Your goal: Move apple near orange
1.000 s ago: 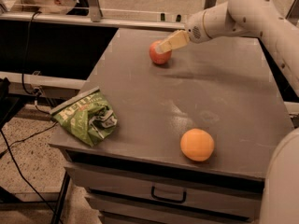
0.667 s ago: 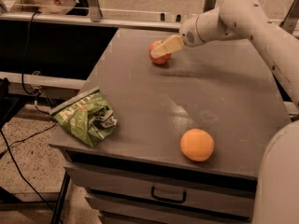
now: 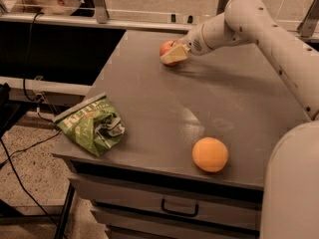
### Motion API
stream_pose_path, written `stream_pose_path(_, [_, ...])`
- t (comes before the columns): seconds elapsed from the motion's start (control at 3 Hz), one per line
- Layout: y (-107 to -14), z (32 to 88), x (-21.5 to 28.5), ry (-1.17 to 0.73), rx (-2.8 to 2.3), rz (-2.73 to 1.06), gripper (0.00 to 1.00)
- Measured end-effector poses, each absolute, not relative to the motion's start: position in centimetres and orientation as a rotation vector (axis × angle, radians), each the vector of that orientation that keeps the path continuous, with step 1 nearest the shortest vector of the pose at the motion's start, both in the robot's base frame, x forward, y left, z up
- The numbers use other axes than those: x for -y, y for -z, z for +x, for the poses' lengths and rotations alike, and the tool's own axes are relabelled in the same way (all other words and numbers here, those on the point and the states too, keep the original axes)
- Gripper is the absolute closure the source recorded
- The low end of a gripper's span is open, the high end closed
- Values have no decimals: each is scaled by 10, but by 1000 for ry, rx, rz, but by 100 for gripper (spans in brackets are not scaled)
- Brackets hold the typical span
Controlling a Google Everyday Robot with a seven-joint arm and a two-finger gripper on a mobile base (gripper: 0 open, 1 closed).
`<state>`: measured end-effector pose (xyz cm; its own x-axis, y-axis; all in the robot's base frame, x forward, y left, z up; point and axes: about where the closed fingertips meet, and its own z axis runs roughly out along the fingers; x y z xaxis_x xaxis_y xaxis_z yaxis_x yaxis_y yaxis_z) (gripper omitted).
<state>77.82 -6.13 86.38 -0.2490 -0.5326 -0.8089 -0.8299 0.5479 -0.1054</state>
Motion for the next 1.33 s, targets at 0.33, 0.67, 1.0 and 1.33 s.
stream_pose_path(0.33, [-880, 765, 58, -412, -1890, -1227, 70])
stream_pose_path(0.67, [-921, 727, 90, -428, -1818, -1322, 99])
stream_pose_path(1.0, [-939, 696, 121, -441, -1774, -1374, 100])
stream_pose_path(1.33, [-964, 650, 149, -478, -1734, -1339, 100])
